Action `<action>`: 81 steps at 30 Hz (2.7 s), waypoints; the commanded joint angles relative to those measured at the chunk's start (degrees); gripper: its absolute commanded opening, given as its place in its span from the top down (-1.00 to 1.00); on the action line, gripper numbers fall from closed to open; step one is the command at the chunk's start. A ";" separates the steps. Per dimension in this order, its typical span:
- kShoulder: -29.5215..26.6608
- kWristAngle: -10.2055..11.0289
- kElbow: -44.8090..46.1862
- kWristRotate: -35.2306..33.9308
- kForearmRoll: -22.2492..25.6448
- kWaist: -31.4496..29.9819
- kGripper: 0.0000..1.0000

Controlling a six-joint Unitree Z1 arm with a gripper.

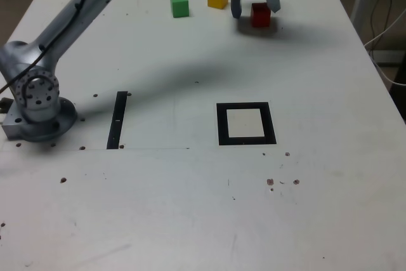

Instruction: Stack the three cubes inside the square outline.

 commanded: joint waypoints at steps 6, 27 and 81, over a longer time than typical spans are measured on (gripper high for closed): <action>1.01 -1.29 -0.99 0.82 0.19 -0.29 -0.02; 1.14 -2.00 -2.30 0.86 -0.14 -0.93 0.45; -30.68 -5.97 55.59 -31.43 -21.87 -34.71 0.44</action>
